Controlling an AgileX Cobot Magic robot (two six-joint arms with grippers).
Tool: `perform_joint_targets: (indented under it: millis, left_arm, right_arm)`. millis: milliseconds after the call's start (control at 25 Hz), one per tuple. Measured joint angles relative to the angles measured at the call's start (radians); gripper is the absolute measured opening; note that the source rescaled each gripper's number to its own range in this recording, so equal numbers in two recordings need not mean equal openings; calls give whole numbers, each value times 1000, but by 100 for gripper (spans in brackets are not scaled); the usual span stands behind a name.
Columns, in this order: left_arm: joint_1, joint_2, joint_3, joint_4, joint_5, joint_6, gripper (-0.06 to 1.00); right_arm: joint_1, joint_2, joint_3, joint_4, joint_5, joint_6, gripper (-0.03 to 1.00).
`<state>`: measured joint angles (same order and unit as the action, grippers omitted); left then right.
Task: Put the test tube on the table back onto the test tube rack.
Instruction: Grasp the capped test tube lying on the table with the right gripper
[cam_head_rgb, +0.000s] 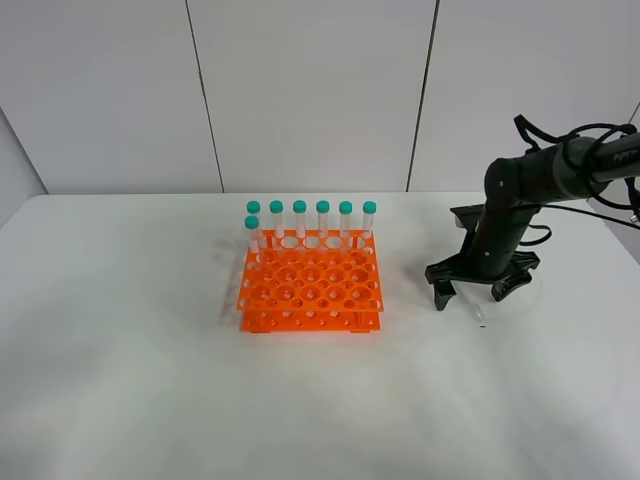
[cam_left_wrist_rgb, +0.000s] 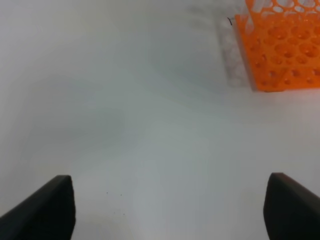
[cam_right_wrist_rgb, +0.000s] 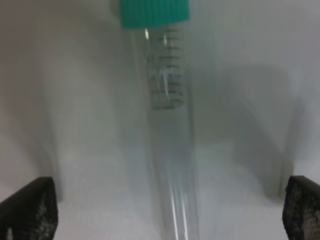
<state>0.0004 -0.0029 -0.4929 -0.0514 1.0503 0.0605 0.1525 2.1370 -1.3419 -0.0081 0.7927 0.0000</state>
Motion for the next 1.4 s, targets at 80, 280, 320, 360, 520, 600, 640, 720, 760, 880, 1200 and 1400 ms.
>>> perform_joint_targets:
  millis: [80,280,320,360,520,600,640,720,760,880,1200,1400]
  left_arm:
    - [0,0,0,0,0,0,97]
    - [0,0,0,0,0,0,97]
    - [0,0,0,0,0,0,97]
    - [0,0,0,0,0,0,97]
    - [0,0,0,0,0,0,97]
    - [0,0,0,0,0,0,97]
    - [0,0,0,0,0,0,97]
    - [0,0,0,0,0,0,97]
    - [0,0,0,0,0,0,97]
    - [0,0,0,0,0,0,97]
    - [0,0,0,0,0,0,97]
    - [0,0,0,0,0,0,97]
  right_arm:
    - [0,0,0,0,-3,0,99]
    - [0,0,0,0,-2,0,88]
    - [0,0,0,0,0,0,85]
    - [0,0,0,0,3,0,81]
    - [0,0,0,0,20,0,67]
    - [0,0,0,0,24,0,61]
    - [0,0,0,0,24,0,57]
    - [0,0,0,0,24,0,47]
    - [0,0,0,0,24,0,40]
    - [0,0,0,-2,23,0,16]
    - [0,-5,0,-9,29,-6,2]
    - [0,-135,0,-11,77,-6,2]
